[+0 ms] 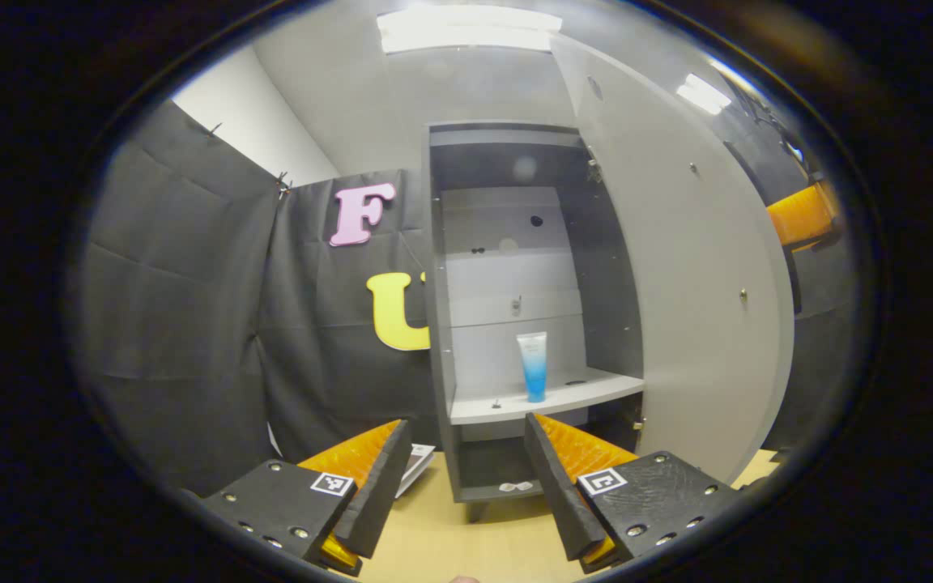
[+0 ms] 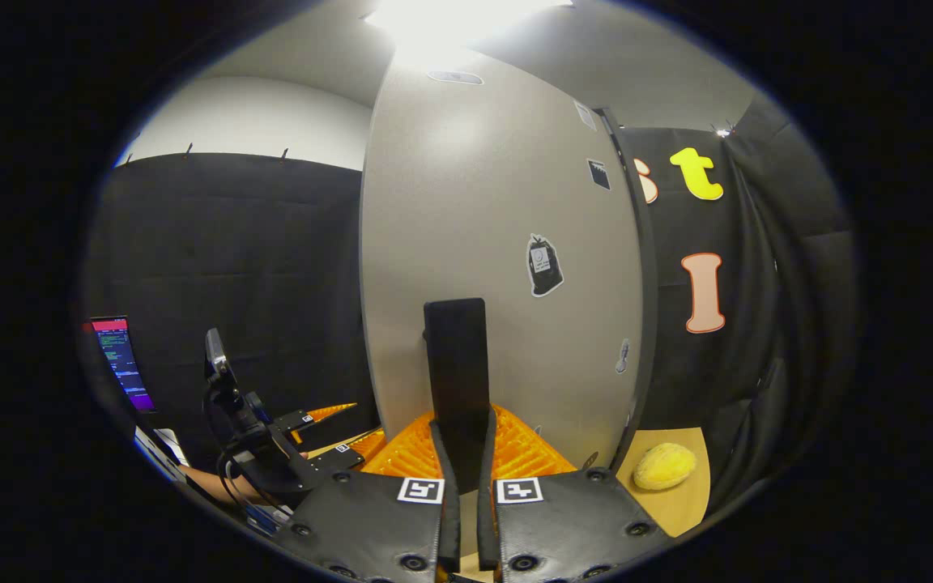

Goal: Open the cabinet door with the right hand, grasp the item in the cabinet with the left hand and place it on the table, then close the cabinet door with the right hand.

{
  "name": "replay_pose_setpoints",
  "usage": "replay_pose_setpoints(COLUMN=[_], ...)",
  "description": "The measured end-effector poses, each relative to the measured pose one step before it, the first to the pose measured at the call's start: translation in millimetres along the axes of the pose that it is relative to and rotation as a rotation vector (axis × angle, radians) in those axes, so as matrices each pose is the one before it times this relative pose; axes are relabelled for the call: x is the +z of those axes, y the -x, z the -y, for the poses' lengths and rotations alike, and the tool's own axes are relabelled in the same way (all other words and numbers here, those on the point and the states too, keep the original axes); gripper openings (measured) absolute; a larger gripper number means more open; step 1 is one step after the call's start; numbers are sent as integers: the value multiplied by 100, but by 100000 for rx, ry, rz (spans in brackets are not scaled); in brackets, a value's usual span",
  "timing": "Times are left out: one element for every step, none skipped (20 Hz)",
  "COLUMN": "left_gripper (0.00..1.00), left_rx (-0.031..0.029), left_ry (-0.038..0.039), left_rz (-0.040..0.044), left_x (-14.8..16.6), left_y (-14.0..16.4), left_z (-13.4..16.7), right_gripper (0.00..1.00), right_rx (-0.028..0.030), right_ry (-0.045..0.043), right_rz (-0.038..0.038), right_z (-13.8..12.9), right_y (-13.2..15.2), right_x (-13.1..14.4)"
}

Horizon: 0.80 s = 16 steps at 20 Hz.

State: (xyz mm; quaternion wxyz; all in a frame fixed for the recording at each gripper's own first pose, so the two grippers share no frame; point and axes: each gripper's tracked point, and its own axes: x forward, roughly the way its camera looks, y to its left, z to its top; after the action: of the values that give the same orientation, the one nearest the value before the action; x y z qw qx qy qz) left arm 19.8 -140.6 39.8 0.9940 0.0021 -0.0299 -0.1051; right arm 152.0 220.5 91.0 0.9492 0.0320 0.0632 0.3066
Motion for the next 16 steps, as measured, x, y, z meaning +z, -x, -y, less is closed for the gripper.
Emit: replay_pose_setpoints(left_gripper=[85, 85, 85, 85, 85, 84, 84, 85, 84, 85, 84, 85, 85, 85, 84, 84], left_rx=[-1310, -959, -897, -584, -33, 59, 25, 90, 118, 38, 3, 318, 637, 301, 209, 472], left_ry=[-110, -286, -204, -323, -560, -438, -348, -226, 81, 278, 246, 290, 423, 781, 801, 732], left_rz=[-162, -327, -81, 193, 77, 52, -209, -203, -258, -212, -492, -508, -610, -822, -387, -693], left_x=[8, 30, 32, 155, -33, 134, -13, 96, 10, 57, -123, 13, 49, 54, 120, 216], left_y=[-57, -186, -35, -91, -65, -2, -122, -129, -182, -232, -251, -480, -327, -631, -891, -961], left_z=[749, 803, 661, 634, 431, 537, 609, 664, 655, 736, 737, 684, 566, 600, 421, 246], right_gripper=[6, 10, 10, 6, 6, 10, 6, 5, 9, 12, 9, 9, 9, 8, 8, 8], right_rx=[-802, -885, -1047, -1450, -2092, -2439, -2618, -1854, -1777, -1517, -1677, -2207, -1686, 888, 2362, 1666], right_ry=[779, 837, 363, -164, 322, 802, 689, 390, -264, -312, -451, -166, -533, -2656, -2519, -980], right_rz=[50, 193, 177, 403, 409, 719, 610, 214, 602, 579, 409, 1258, 712, 1120, 720, -311], right_z=[310, 347, 442, 289, 463, 687, 740, 802, 763, 606, 468, 322, 245, -471, -741, -358], right_y=[411, 292, 383, 139, 148, 156, 520, 284, 241, 433, 200, 154, 206, 544, 507, 1171], right_x=[78, 35, -17, -35, 29, 14, 1, -4, 165, 204, 107, 189, 110, 121, 126, 28])
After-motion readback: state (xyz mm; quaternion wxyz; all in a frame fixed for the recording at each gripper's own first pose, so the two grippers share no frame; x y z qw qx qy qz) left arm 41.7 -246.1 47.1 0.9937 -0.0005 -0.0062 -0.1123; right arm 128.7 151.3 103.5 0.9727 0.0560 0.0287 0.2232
